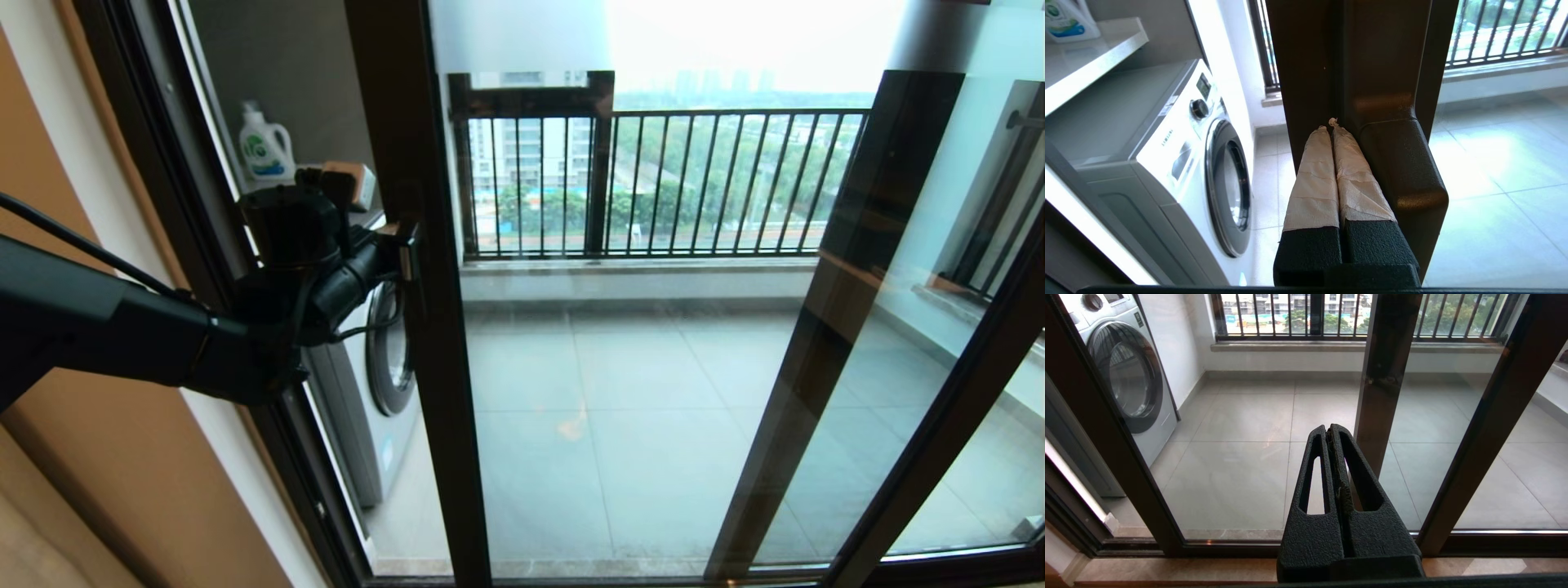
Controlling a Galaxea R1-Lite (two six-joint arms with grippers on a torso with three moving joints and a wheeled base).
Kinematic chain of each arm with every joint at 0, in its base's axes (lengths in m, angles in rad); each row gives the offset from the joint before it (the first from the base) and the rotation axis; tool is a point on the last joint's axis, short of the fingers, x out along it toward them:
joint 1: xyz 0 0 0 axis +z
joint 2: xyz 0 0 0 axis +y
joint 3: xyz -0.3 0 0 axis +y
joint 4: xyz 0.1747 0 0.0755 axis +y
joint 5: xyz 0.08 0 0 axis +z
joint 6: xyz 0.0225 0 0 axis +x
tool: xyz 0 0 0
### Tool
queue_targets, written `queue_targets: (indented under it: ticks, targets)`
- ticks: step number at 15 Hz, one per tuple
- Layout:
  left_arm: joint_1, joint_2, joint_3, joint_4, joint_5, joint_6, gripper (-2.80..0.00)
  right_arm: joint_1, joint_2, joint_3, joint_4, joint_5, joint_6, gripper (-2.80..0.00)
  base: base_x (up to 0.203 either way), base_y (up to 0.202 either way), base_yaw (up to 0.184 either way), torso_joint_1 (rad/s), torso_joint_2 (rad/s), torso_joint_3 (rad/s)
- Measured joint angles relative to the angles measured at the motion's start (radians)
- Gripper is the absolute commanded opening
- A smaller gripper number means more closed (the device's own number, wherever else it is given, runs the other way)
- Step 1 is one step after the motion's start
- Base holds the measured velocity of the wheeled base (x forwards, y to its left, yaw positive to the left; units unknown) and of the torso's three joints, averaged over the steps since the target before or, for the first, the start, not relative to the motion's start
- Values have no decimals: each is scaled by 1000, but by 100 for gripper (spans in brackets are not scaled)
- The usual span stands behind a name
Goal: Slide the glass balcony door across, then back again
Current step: Open the slid door
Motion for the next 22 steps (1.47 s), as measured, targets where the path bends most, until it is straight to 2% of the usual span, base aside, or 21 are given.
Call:
queue_targets:
  ticks: [4,13,17,22]
  targets:
    - [-45,5,-37,33,32,5,-280,0,0,0,0,0,0,-280,0,0,0,0,0,0]
    - [-107,18,-49,24,27,13,-280,0,0,0,-1,0,0,-280,0,0,0,0,0,0]
    - [-158,57,-117,36,76,23,-280,0,0,0,-1,1,0,-280,0,0,0,0,0,0]
    - [-228,114,-199,62,108,38,-280,0,0,0,-1,0,0,-280,0,0,0,0,0,0]
